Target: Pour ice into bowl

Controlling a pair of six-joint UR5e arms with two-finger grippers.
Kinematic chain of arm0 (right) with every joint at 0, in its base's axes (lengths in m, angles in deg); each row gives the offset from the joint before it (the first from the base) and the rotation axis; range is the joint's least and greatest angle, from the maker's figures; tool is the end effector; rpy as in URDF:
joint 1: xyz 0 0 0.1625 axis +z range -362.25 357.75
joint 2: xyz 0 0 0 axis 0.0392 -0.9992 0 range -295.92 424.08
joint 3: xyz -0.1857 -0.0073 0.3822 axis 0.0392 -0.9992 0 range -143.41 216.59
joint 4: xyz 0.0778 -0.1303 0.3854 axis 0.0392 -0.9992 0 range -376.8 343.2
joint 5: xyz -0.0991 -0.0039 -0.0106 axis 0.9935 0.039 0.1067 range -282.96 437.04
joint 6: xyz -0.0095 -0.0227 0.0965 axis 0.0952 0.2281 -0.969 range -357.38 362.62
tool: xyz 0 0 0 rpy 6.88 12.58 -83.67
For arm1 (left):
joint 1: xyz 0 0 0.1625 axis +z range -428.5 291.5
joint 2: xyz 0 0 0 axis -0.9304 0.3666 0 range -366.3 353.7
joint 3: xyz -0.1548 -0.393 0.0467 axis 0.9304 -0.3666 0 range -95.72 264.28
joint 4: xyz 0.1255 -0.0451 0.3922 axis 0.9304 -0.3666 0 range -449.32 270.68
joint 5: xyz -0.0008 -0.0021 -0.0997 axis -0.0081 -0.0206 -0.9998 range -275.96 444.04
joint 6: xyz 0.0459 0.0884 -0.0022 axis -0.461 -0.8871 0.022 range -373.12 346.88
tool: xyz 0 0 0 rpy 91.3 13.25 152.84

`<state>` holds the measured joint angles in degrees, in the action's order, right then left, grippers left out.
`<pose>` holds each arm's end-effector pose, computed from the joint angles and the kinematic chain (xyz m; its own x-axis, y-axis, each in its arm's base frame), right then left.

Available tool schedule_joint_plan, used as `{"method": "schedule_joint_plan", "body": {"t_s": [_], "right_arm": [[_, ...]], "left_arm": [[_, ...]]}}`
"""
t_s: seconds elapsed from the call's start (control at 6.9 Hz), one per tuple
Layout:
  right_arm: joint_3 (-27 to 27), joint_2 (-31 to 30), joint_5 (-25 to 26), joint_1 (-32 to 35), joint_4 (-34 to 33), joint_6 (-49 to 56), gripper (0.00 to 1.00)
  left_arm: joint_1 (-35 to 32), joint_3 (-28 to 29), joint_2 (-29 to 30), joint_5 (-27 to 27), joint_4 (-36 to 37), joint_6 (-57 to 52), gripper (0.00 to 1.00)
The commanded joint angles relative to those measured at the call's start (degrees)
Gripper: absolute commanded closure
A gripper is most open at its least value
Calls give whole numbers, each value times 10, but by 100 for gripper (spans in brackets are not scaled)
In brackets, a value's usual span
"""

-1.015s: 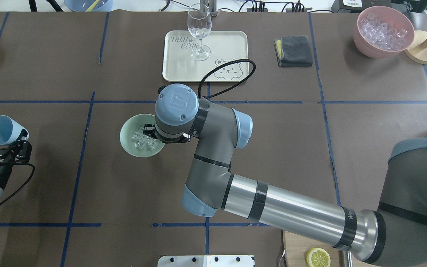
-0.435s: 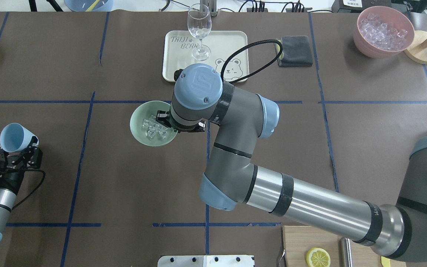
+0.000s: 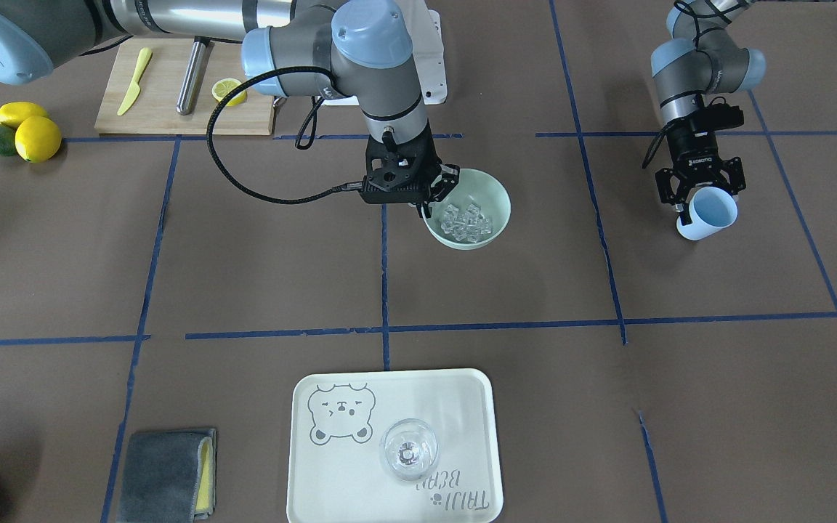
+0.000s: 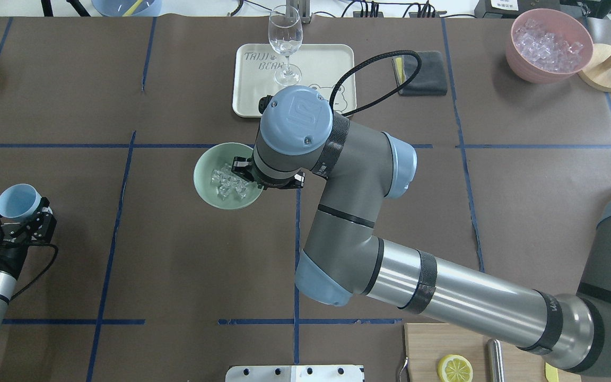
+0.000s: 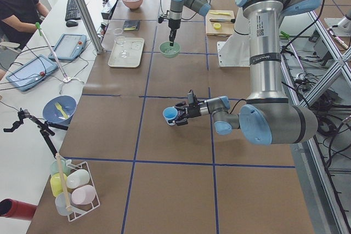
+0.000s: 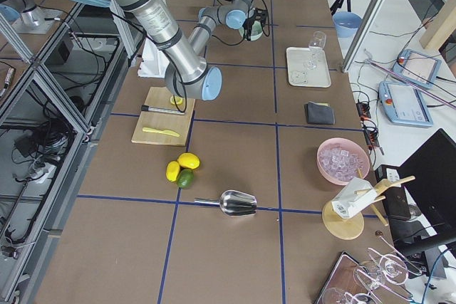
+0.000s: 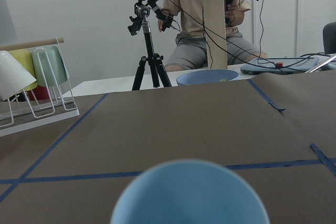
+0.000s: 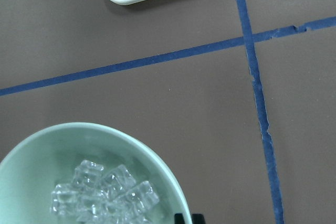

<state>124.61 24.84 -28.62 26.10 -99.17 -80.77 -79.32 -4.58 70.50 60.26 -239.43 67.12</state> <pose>-0.5856 -0.4368 0.1063 0.5135 0.1513 0.8447 -0.2016 0.9781 -0.0526 0.3324 -0.2922 0.6299 0.7971 -0.0828 -0.5981 0.5933 0.2912 0.7504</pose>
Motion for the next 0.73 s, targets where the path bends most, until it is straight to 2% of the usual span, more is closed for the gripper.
{"method": "schedule_joint_plan", "body": {"t_s": [0.0,0.29,0.58], "right_arm": [[24,-18,-1,3,-7,2,100],[40,-35,0,7,-7,11,100],[53,-49,-1,10,-8,19,100]], "left_arm": [[-1,6,-2,4,0,0,0],[-2,-17,-2,2,0,-3,0],[-5,-66,-33,0,0,-16,0]]}}
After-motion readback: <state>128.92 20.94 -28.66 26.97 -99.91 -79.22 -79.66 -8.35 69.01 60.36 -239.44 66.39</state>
